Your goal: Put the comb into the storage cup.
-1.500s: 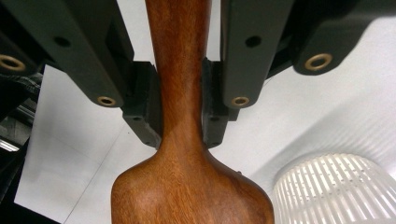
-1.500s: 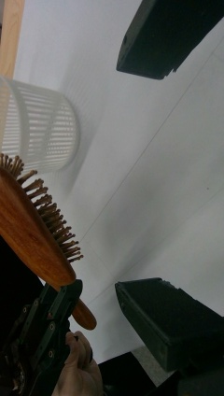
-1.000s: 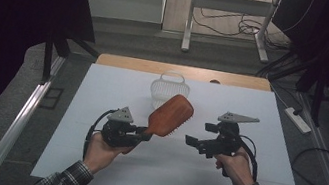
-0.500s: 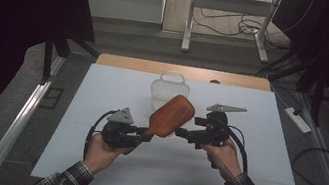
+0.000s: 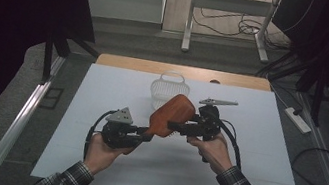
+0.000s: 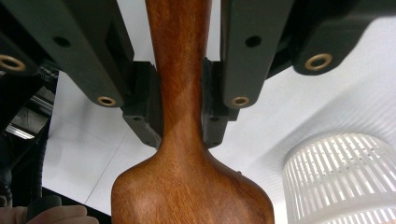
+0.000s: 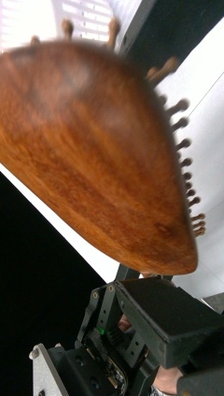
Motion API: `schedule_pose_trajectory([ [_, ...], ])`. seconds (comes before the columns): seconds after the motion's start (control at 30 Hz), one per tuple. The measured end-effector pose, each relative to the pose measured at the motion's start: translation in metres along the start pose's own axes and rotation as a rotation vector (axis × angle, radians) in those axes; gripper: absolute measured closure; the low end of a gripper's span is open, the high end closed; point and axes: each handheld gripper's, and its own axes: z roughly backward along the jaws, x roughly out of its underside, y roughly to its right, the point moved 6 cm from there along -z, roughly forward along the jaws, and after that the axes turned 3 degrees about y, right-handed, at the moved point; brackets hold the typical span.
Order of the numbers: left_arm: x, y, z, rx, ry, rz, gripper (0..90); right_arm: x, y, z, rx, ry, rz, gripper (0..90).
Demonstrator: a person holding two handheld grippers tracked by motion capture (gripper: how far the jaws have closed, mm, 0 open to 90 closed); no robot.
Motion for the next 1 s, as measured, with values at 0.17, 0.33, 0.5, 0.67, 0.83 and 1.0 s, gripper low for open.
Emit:
schedule_pose_trajectory([
  [0.17, -0.001, 0.001, 0.000, 0.003, 0.006, 0.001, 71.1, -0.002, -0.002, -0.006, -0.016, 0.004, -0.012, 0.0],
  [0.33, 0.000, 0.001, -0.001, 0.003, 0.003, -0.004, 71.2, -0.003, -0.002, -0.011, -0.026, -0.005, -0.027, 0.0],
  [0.5, -0.001, 0.001, -0.001, 0.000, 0.005, -0.006, 71.2, -0.003, -0.003, -0.015, -0.036, -0.008, -0.034, 0.0],
  [0.67, 0.000, 0.001, -0.002, 0.002, 0.005, -0.005, 71.1, -0.003, -0.002, -0.017, -0.045, -0.006, -0.054, 4.7],
  [0.83, 0.000, 0.001, -0.002, 0.004, 0.006, -0.004, 71.1, -0.005, -0.002, -0.015, -0.059, 0.014, -0.070, 15.3],
  [1.0, 0.000, 0.001, -0.003, 0.001, 0.005, -0.003, 71.1, -0.004, 0.000, -0.014, -0.079, 0.023, -0.108, 23.6],
])
